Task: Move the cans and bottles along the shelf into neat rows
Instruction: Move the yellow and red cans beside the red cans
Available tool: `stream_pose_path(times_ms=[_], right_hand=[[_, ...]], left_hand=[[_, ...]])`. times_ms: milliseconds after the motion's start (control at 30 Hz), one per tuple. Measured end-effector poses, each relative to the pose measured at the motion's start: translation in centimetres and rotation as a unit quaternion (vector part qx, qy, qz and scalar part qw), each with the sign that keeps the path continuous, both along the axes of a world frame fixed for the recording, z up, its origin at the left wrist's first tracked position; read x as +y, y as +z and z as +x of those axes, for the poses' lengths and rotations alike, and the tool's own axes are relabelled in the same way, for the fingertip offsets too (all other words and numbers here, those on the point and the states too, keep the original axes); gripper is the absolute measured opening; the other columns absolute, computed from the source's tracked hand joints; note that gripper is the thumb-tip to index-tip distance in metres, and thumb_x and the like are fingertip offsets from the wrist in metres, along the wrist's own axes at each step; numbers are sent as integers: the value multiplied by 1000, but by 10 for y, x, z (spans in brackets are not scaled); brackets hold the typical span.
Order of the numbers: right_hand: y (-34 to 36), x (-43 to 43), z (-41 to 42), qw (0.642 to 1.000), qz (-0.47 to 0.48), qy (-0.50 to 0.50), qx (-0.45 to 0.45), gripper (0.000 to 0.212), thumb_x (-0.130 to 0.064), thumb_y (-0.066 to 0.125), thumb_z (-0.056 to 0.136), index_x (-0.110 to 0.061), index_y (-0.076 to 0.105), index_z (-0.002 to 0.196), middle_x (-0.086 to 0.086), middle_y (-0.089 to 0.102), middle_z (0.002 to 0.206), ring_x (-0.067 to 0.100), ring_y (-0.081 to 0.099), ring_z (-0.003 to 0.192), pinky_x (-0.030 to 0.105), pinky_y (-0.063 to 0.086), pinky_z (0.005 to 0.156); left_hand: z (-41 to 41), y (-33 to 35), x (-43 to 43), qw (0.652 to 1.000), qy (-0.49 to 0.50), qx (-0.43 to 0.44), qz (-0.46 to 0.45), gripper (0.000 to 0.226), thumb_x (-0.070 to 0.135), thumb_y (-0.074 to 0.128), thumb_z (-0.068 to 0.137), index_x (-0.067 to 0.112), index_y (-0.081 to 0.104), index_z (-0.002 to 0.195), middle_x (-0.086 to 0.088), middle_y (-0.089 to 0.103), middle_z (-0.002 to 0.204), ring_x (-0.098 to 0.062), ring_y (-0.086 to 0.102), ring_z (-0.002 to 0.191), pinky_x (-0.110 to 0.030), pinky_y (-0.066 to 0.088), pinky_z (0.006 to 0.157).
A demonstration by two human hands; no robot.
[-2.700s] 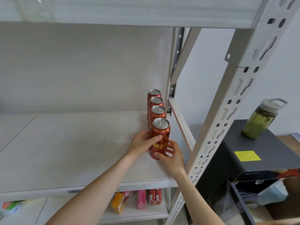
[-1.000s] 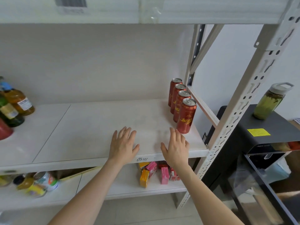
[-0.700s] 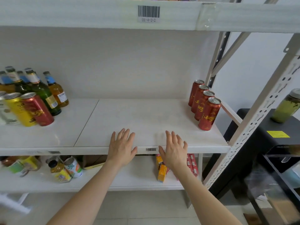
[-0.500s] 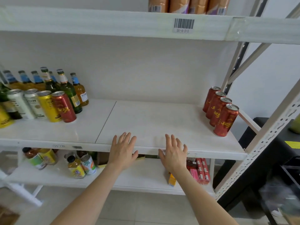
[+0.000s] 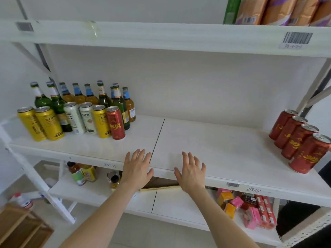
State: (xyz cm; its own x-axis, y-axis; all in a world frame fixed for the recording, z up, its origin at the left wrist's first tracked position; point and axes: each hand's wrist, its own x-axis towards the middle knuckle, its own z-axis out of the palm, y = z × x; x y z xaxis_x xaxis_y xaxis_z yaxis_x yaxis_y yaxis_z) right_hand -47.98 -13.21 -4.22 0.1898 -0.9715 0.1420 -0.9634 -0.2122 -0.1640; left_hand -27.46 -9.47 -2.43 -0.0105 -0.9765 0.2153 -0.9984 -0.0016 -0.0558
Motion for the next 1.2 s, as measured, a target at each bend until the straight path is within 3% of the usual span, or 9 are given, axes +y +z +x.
stream_pose_path(times_ms=[967,1200], right_hand=[[7,13,394,1000,-6,18,2,70,-55,33,97,-20,11,153,8,20,161,29,22,145,55,20,115],[8,-2,474,1000,-6,26,-3,69,-55,35,96,-21,15,152,6,24,159,28,24,144,53,21,114]], left_hand=[[399,-5,25,999,36,-2,8,61,52,45,93,24,33,145,-2,35,154,-24,25,145,-51,18,117],[480,-7,24,998,60,1,6,59,53,45,92,23,36,143,-1,40,150,-24,32,141,-51,25,115]])
